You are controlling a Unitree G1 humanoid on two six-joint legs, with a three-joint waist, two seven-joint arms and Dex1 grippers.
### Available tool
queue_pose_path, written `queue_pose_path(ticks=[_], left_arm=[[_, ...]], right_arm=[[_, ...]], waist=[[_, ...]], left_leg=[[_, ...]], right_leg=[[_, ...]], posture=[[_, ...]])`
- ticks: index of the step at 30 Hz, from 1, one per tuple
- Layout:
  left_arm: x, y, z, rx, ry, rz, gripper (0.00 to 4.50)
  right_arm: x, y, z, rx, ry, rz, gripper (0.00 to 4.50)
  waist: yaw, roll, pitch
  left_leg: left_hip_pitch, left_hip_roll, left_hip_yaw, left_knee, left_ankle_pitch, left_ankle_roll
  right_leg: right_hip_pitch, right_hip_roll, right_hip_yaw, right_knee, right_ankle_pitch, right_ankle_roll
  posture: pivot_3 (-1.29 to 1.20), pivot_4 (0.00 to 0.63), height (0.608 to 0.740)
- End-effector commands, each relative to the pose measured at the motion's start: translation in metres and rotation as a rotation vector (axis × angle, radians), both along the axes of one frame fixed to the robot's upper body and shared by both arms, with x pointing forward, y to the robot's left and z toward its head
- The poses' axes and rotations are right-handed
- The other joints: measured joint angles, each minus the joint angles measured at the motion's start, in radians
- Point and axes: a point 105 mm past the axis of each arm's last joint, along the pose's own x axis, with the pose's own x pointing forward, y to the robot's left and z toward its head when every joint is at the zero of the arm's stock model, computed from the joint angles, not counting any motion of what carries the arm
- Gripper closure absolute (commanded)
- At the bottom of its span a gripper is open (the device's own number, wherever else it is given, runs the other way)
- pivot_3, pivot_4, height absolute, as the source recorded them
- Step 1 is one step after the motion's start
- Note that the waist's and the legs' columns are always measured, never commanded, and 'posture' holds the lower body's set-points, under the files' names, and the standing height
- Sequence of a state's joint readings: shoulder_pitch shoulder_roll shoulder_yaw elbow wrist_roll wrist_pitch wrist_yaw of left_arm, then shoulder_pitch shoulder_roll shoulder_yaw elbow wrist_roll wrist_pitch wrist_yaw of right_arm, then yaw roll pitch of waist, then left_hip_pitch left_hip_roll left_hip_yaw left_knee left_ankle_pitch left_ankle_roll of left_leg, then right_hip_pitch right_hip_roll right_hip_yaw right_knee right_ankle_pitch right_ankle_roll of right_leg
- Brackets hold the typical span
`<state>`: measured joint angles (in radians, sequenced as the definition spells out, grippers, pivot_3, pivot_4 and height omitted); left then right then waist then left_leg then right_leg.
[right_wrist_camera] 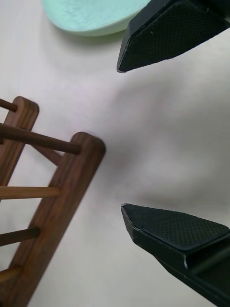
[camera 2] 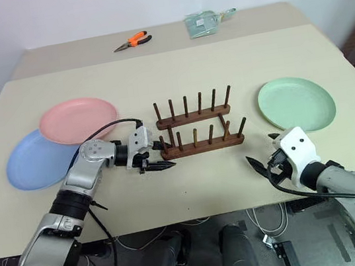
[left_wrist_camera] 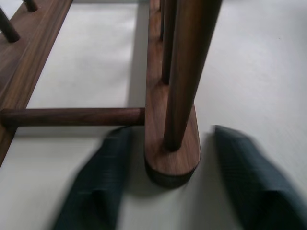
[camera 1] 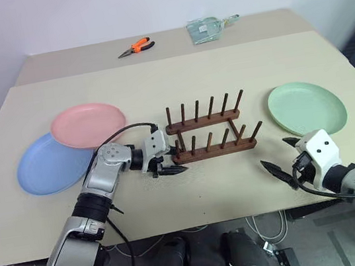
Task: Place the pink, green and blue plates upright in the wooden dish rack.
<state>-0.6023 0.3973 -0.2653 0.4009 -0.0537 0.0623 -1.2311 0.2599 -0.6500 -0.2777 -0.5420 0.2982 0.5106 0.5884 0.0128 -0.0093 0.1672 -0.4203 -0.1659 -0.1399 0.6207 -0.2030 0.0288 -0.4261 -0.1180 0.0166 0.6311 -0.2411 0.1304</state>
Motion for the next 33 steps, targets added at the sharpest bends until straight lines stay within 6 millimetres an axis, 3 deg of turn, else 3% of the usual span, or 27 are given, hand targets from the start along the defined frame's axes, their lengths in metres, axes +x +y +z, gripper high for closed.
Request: queue_pose_path(ticks=[1,4,5,7,10,13,14,19,25,33], left_arm=[[0.004,0.007,0.001,0.027,-0.012,0.049,0.31],[-0.004,0.036,-0.005,0.064,0.049,0.13,0.31],[-0.011,0.046,-0.008,0.081,0.067,0.142,0.24],[-0.024,0.059,-0.009,0.083,0.107,0.163,0.78],[-0.043,0.058,-0.005,0.044,0.152,0.164,2.06],[-0.056,0.041,-0.002,-0.002,0.188,0.156,3.59],[-0.059,0.034,-0.003,-0.008,0.184,0.155,4.07],[-0.052,0.009,-0.014,-0.009,0.113,0.253,4.07],[-0.009,-0.004,-0.012,-0.058,0.009,0.509,4.07],[0.027,-0.017,-0.016,-0.071,-0.03,0.593,4.07]], right_arm=[[0.0,0.004,0.01,-0.012,-0.043,0.025,0.0],[-0.004,0.013,0.007,-0.008,-0.03,0.06,0.0],[-0.004,0.017,0.006,-0.003,-0.027,0.071,0.58],[-0.005,0.024,0.002,0.006,-0.012,0.093,1.37],[-0.003,0.032,-0.006,0.001,0.011,0.107,2.9],[0.001,0.039,-0.011,-0.005,0.019,0.124,4.41],[0.004,0.042,-0.012,-0.007,0.021,0.121,4.5],[0.022,0.045,-0.026,-0.096,0.044,0.089,4.5],[0.055,0.045,-0.029,-0.137,0.01,-0.02,4.5],[0.1,0.04,-0.019,-0.137,-0.068,-0.12,4.5]], waist=[[-0.001,0.0,0.0],[-0.005,0.0,0.0],[-0.01,0.0,0.0],[-0.017,0.001,-0.001],[-0.022,0.003,-0.002],[-0.017,0.003,-0.002],[-0.012,0.003,-0.002],[0.007,0.002,-0.002],[0.019,0.002,-0.002],[0.025,0.002,-0.002]], left_leg=[[0.0,0.0,0.0,0.0,0.0,0.0],[0.0,0.0,0.0,0.0,0.0,0.0],[0.0,0.0,0.0,-0.001,0.0,0.0],[0.002,0.001,0.0,-0.003,0.0,0.0],[0.005,0.001,0.0,-0.005,0.0,0.0],[0.005,0.001,0.0,-0.005,-0.001,-0.002],[0.005,0.001,0.0,-0.004,-0.001,-0.002],[0.005,0.001,0.0,-0.003,-0.001,-0.002],[0.007,0.001,0.001,-0.001,-0.001,-0.002],[0.012,0.001,0.001,-0.001,-0.001,-0.002]], right_leg=[[0.0,0.0,0.0,0.0,0.0,0.0],[0.0,0.0,0.0,0.0,0.0,0.0],[-0.001,0.0,0.001,0.0,0.0,0.0],[0.0,0.0,0.002,0.0,0.0,0.0],[0.001,0.0,0.003,0.0,-0.001,-0.002],[0.002,0.0,0.002,-0.001,-0.002,-0.003],[0.003,0.0,0.002,-0.001,-0.002,-0.003],[0.004,0.0,0.002,-0.001,-0.002,-0.003],[0.007,0.0,0.002,-0.001,-0.002,-0.005],[0.012,0.001,0.0,-0.001,0.0,-0.002]], posture=[[0.0,0.15,0.719],[0.0,0.15,0.719],[0.0,0.15,0.719],[0.0,0.15,0.719],[0.0,0.15,0.719],[0.0,0.15,0.719],[0.0,0.15,0.719],[0.0,0.15,0.719],[0.0,0.15,0.719],[0.0,0.15,0.719]])
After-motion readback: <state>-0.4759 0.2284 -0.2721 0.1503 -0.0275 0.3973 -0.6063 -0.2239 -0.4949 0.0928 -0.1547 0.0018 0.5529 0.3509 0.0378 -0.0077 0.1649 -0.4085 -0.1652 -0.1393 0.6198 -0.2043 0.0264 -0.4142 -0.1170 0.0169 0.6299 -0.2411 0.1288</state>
